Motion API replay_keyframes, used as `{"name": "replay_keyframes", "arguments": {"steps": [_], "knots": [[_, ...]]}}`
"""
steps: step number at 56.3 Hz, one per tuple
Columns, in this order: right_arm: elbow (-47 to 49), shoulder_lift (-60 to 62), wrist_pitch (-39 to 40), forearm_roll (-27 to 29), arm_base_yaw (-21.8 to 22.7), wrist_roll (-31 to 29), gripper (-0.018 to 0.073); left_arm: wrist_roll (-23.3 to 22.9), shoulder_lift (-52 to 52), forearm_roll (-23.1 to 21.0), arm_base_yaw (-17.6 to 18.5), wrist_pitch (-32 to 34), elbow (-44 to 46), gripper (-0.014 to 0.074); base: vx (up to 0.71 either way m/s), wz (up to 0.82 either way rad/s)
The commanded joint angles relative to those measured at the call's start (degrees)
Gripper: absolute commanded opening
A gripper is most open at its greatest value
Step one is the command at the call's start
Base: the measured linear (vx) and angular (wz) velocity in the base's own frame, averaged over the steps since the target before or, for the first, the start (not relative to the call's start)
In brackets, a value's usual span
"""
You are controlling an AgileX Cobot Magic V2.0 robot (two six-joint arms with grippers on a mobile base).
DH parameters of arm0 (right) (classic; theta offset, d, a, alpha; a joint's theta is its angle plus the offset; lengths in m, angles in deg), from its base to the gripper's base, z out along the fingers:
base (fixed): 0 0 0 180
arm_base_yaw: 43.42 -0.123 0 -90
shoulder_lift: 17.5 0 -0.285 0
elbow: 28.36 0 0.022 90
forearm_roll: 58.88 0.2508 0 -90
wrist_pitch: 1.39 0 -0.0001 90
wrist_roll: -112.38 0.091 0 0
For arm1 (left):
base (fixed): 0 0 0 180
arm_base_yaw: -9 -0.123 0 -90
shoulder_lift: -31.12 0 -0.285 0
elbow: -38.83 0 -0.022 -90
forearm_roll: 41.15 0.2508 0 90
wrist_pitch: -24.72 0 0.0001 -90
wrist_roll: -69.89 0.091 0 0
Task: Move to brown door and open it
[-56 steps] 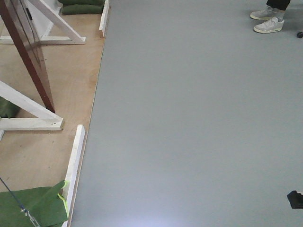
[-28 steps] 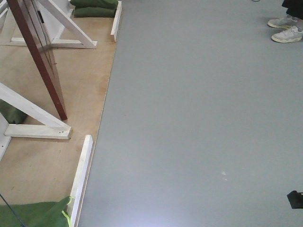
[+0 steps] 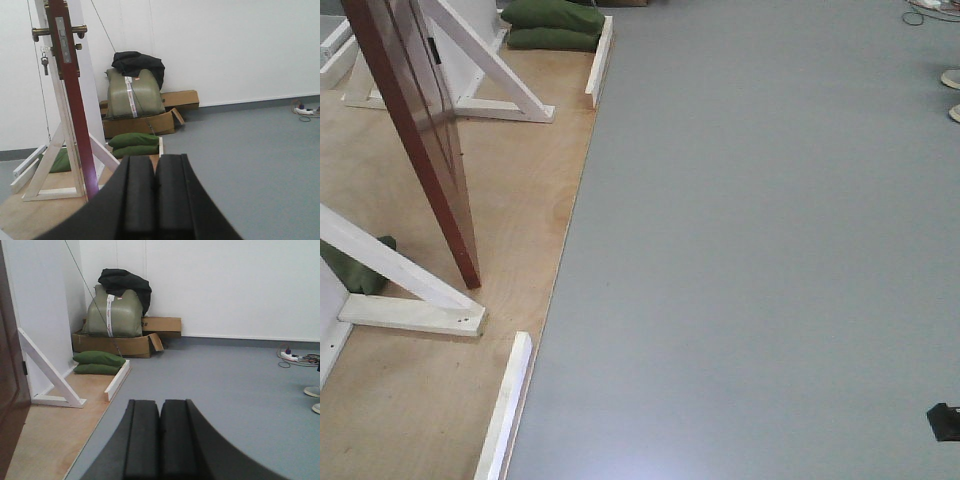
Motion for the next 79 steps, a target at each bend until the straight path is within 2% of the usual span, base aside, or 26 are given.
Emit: {"name": "replay_keyframes", "arguments": {"steps": [1,79], "knots": [[-0.3,0.7,4.6,-0.4,0.3,-0.3,0.0,-0.5,0.8,0.0,0.0,5.1,1.0,-0.0004,0.37,0.04],[-0.3,0.7,4.6,-0.4,0.3,-0.3,0.0,-0.5,0.8,0.0,0.0,5.1,1.0,-0.0004,0.41,-0.02]]}}
